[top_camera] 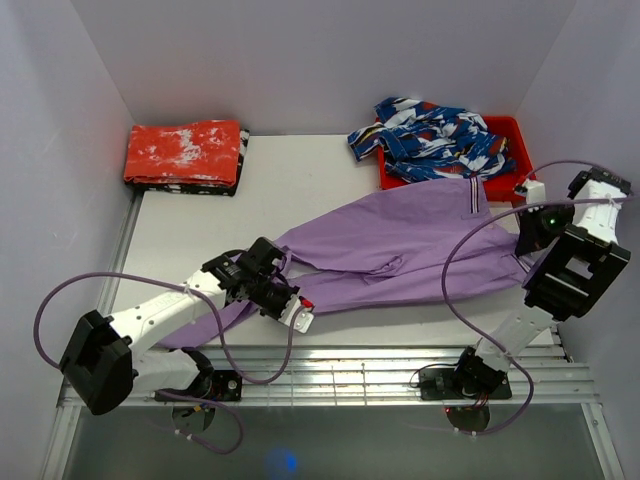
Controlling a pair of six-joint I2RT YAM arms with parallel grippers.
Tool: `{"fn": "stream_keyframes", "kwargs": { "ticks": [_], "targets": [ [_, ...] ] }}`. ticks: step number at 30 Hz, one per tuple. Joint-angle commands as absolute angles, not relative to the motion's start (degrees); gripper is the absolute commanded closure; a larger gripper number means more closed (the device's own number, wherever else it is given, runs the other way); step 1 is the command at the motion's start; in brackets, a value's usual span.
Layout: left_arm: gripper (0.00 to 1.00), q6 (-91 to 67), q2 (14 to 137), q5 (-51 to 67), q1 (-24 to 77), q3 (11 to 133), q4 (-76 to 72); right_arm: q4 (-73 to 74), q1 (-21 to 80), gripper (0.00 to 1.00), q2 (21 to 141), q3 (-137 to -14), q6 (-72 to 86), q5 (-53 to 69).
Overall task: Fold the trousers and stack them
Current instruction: Flatten the trousers out
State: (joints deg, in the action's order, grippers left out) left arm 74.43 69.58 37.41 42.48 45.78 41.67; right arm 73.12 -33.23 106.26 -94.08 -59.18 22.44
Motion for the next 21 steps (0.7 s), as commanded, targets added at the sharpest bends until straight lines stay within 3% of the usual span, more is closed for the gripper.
{"fn": "stream_keyframes", "kwargs": {
  "ticks": [1,4,8,11,17,18,20,21],
  "targets": [
    [0.71,76.9,67.2,39.4,42.5,42.9,47.5,72.6,-34.3,0.92,102.7,-83.3,-65.7,15.8],
    [0.56,74.0,68.1,42.0,42.5,44.7,47.6,67.7,-34.3,0.92,97.9,-71.4,-69.6,10.7],
    [0.28,67.3,66.5,42.0,42.5,47.8,45.2,59.6,-35.0,0.92,91.5,-60.7,-74.6,3.3],
    [0.26,54.3,65.3,39.5,40.8,51.7,41.1,54.8,-36.1,0.92,90.5,-59.9,-74.3,1.8],
    [0.28,42.3,67.5,38.8,20.9,59.7,46.6,51.5,-38.8,0.92,97.4,-68.4,-65.9,0.3],
    [0.29,43.0,68.1,37.9,15.3,60.0,48.4,51.5,-38.8,0.89,98.3,-69.2,-65.9,-1.7],
    [0.29,46.2,69.9,35.2,9.3,60.5,53.4,51.6,-38.8,0.71,98.3,-69.5,-66.3,-2.0],
    [0.30,47.2,70.8,34.4,2.6,60.6,54.6,51.7,-38.8,0.51,97.6,-70.0,-66.4,-1.8]
  ]
}}
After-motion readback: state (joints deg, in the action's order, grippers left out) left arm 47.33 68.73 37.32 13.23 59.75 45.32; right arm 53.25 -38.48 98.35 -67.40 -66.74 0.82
